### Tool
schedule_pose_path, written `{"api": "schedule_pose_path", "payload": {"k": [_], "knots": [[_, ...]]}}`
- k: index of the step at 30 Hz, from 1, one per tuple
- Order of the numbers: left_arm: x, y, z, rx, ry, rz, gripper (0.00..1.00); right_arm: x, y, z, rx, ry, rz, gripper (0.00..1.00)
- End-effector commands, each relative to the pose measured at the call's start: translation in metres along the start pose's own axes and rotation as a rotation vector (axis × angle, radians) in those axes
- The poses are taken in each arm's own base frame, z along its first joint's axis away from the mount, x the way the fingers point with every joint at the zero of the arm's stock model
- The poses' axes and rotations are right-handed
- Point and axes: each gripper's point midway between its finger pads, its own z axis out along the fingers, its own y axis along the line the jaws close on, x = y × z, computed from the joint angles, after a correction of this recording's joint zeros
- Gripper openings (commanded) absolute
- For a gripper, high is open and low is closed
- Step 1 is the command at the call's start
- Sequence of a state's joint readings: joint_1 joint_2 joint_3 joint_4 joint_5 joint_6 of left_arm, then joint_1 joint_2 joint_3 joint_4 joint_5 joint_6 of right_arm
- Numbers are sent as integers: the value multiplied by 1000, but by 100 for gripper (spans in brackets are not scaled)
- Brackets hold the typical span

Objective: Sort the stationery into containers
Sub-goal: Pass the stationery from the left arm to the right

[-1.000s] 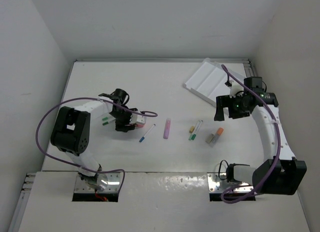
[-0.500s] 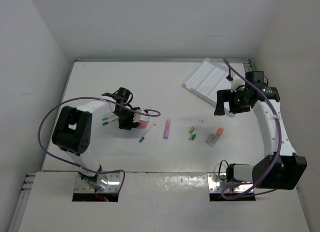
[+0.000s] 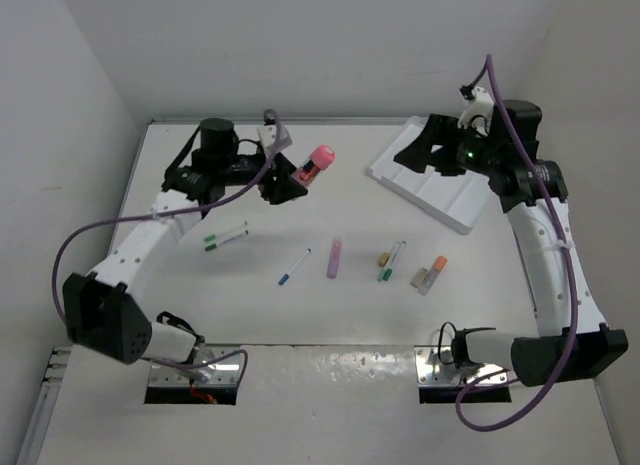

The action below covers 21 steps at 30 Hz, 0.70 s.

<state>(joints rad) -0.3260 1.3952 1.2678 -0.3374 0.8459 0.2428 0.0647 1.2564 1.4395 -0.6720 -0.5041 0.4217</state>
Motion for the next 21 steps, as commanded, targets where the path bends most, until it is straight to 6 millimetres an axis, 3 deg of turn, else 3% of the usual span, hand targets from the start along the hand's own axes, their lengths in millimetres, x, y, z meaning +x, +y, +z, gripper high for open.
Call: {"api": "schedule_pose_path", "payload": {"k": [1, 6, 13, 21], "knots": [[-89, -34, -17, 71, -310, -141, 0, -34, 62, 8, -177, -116, 62, 90], [-124, -46, -26, 117, -429, -274, 0, -24, 102, 32, -260, -69, 51, 92], [-136, -68, -20, 209, -497, -412, 0, -31, 150, 42, -389, -64, -11, 94], [-136, -75, -13, 220, -487, -394, 0, -27, 176, 57, -488, -22, 7, 88]]}}
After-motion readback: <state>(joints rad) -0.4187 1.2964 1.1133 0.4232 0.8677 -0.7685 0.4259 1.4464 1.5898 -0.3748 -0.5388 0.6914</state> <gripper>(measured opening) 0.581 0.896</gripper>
